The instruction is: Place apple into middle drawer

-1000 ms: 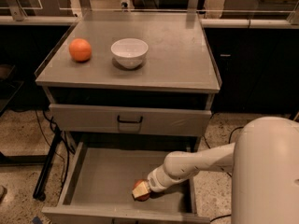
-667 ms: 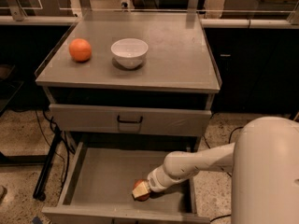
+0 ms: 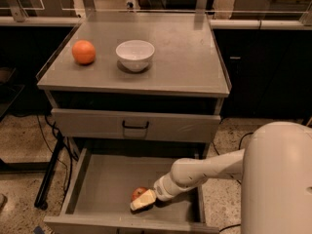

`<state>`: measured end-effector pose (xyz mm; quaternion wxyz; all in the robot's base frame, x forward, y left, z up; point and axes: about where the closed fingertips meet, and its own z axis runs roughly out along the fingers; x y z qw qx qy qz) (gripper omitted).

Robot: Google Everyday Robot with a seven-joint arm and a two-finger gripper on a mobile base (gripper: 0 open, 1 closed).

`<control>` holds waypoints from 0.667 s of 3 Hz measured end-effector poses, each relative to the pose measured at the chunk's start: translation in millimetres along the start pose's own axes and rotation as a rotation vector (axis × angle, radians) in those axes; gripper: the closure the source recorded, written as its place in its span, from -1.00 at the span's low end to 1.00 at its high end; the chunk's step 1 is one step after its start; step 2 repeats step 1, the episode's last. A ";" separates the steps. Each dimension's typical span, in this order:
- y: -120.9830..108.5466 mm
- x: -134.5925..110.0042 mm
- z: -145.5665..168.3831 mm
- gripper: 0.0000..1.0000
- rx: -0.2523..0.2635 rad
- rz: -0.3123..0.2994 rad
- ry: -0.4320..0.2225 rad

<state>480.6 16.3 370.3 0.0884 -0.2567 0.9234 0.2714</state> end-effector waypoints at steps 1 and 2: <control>0.0 0.0 0.0 -1.00 0.000 0.000 0.000; 0.0 0.0 0.0 -1.00 0.000 0.000 0.000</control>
Offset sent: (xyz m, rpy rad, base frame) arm 0.0000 0.0000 0.0000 0.0000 0.0000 0.0000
